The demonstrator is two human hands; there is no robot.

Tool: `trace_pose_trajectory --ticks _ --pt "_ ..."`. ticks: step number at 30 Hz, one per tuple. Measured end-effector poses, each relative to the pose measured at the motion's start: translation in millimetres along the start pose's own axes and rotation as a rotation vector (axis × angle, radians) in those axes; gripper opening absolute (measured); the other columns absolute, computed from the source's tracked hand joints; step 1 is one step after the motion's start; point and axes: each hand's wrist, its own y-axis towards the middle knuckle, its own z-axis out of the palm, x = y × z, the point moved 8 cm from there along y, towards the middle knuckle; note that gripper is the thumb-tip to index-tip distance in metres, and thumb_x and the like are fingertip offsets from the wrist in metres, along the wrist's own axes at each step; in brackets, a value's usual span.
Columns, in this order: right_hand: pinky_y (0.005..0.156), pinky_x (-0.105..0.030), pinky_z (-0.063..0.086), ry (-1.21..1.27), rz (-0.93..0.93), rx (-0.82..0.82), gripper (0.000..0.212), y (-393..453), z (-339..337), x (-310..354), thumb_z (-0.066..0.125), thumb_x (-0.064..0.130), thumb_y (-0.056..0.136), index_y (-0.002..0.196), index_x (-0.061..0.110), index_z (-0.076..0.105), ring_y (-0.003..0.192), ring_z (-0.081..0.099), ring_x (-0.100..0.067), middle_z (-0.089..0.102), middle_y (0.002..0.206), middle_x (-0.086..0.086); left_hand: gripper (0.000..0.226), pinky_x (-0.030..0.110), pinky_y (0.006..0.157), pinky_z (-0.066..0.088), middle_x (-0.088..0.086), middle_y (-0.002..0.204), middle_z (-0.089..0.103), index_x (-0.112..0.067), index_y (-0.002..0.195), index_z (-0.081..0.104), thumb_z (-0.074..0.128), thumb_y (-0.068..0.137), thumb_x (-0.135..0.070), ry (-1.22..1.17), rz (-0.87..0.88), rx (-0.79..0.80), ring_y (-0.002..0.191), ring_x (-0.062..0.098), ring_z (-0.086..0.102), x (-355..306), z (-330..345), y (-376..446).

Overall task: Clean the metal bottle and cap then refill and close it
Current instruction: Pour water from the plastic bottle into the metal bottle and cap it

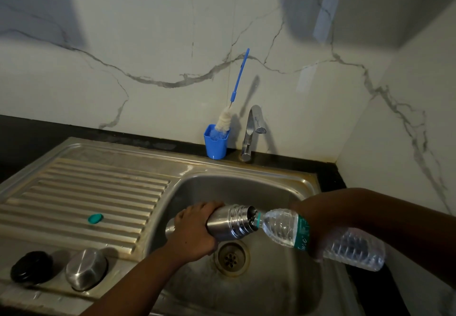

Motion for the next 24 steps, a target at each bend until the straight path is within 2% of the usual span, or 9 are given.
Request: trace_pose_trajectory --ticks 9,20,24 --pt "0.092 -0.03 0.048 -0.01 0.01 0.017 0.057 1.1 0.2 -3.2 0.07 0.029 0.081 0.132 0.017 0.047 0.11 0.057 -0.02 0.057 0.123 -0.006 0.096 0.034 0.103 0.031 -0.016 0.131 0.048 -0.041 0.138 0.04 0.08 0.053 -0.022 0.024 -0.013 -0.01 0.122 0.014 0.044 0.0 0.0 -0.7" --pt "0.093 -0.034 0.049 -0.058 0.033 0.015 0.056 2.5 2.2 -4.5 0.07 0.033 0.08 0.13 0.017 0.049 0.109 0.057 -0.021 0.058 0.122 -0.007 0.097 0.034 0.104 0.03 -0.016 0.132 0.047 -0.041 0.139 0.038 0.08 0.053 -0.021 0.013 -0.02 0.003 0.124 0.014 0.042 -0.1 3.0 -2.3" --pt "0.095 -0.036 0.048 -0.061 0.07 -0.002 0.064 7.1 3.3 -7.1 0.073 0.032 0.077 0.133 0.017 0.046 0.11 0.057 -0.022 0.057 0.123 -0.006 0.098 0.035 0.104 0.031 -0.016 0.132 0.047 -0.042 0.138 0.039 0.079 0.051 -0.023 0.016 -0.016 0.006 0.124 0.014 0.043 1.7 4.2 -2.1"
